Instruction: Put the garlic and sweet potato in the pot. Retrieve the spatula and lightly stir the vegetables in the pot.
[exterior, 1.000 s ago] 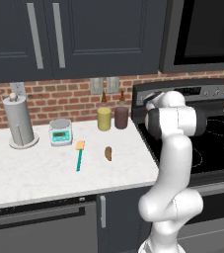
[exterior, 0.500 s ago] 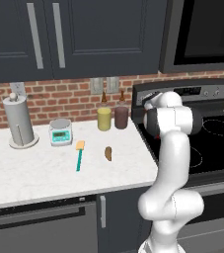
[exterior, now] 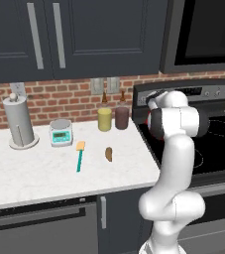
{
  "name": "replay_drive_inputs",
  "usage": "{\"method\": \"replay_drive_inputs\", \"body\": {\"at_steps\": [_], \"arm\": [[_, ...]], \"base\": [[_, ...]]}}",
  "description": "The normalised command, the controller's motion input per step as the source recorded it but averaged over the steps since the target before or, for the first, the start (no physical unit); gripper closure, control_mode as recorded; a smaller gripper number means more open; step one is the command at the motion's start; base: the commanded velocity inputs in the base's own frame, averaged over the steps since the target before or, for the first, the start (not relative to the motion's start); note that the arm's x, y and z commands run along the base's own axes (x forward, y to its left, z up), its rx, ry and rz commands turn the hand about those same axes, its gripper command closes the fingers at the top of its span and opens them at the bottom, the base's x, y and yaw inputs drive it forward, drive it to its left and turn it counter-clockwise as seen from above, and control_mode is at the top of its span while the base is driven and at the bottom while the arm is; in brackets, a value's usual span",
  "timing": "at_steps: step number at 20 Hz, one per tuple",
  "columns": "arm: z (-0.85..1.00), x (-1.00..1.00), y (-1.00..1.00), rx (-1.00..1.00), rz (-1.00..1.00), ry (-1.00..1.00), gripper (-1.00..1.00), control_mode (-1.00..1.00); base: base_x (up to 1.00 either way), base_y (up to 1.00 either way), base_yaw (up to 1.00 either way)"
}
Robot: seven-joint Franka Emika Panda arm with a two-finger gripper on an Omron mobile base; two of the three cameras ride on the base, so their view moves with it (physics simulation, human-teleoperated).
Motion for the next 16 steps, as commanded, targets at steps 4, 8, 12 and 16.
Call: {"method": "replay_drive_inputs", "body": {"at_steps": [4, 8, 12, 16], "arm": [[0.53, -1.00, 0.08, 0.00, 0.00, -0.17, -1.00, -1.00], [0.56, -1.00, 0.25, 0.02, 0.00, -0.06, -1.00, -1.00], [0.46, -1.00, 0.69, 0.00, 0.04, 0.05, -1.00, -1.00], [0.45, -0.93, 0.97, 0.00, 0.09, 0.21, -1.00, -1.00]], "base": [[0.00, 0.00, 0.00], [0.00, 0.00, 0.00], [0.00, 0.00, 0.00], [0.00, 0.00, 0.00]]}}
